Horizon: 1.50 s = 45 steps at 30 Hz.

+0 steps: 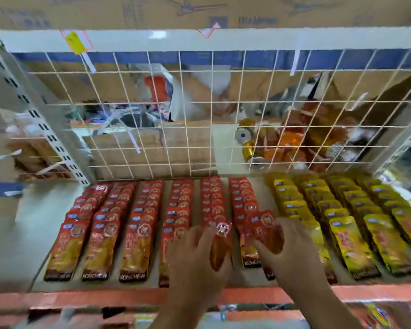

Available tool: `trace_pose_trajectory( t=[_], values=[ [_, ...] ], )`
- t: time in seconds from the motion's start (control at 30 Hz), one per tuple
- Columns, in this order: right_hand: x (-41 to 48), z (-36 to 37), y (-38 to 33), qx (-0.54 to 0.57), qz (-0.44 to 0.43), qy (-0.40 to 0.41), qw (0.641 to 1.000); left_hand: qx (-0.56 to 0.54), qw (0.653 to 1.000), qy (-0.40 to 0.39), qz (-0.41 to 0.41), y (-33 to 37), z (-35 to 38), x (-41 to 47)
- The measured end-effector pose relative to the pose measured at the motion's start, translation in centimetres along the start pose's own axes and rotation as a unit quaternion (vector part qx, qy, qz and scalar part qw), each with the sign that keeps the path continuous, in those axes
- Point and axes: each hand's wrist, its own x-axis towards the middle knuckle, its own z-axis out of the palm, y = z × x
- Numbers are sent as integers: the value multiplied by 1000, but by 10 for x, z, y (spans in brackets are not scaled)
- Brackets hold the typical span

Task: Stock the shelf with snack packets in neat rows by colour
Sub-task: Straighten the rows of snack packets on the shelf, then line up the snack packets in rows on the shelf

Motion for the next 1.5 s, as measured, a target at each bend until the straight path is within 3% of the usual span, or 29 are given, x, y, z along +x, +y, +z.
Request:
trace_pose_trajectory(
  t=[0.2,0.7,1.03,1.5],
  values=[
    [14,3,12,19,-47,-39,998,49,997,18,-51,13,17,-3],
    [17,3,26,53,-98,-44,993,72,995,52,-38,17,27,-3],
    [12,12,23,4,-70,-47,996,67,995,65,-33,13,29,-4],
    [-5,46,6,-38,-18,11,999,16,998,64,22,4,25,-7]
  ],
)
